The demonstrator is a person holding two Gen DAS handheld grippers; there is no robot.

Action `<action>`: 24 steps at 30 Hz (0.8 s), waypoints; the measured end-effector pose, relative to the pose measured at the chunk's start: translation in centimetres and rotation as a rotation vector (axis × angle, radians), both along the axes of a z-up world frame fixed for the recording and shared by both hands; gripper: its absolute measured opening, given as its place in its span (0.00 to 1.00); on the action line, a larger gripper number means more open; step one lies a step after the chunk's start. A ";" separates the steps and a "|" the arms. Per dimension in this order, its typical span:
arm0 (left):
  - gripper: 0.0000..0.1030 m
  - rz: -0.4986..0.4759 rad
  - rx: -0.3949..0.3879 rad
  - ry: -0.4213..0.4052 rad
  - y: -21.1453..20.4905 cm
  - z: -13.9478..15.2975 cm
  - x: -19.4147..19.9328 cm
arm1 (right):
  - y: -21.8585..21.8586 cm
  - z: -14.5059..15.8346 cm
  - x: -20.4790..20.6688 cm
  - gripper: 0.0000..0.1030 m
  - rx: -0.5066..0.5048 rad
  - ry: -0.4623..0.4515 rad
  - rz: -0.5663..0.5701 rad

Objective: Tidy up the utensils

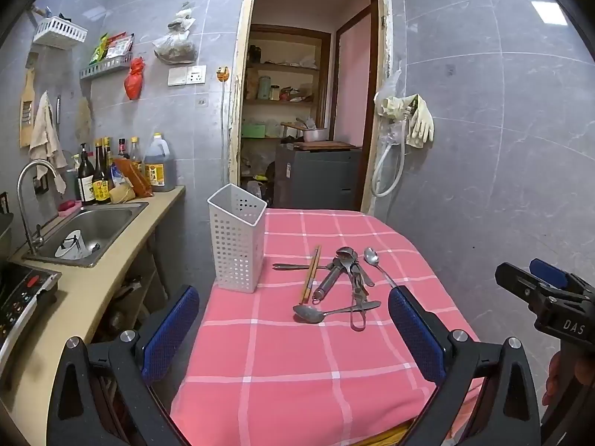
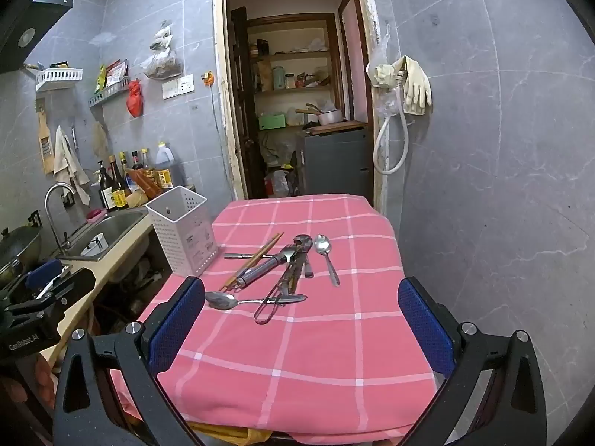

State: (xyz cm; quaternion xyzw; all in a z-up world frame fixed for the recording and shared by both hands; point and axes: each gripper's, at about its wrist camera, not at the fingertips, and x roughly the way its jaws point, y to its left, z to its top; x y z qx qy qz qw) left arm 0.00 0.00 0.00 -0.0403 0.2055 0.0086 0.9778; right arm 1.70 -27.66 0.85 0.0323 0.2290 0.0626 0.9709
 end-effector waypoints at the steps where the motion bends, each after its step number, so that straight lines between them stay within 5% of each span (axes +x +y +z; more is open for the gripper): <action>1: 0.99 0.000 -0.001 -0.001 0.0 0.0 0.0 | 0.0 0.0 0.0 0.99 -0.002 0.002 0.000; 24: 0.99 -0.001 -0.006 -0.001 0.0 0.0 0.0 | 0.3 0.1 0.2 0.99 -0.001 0.001 -0.001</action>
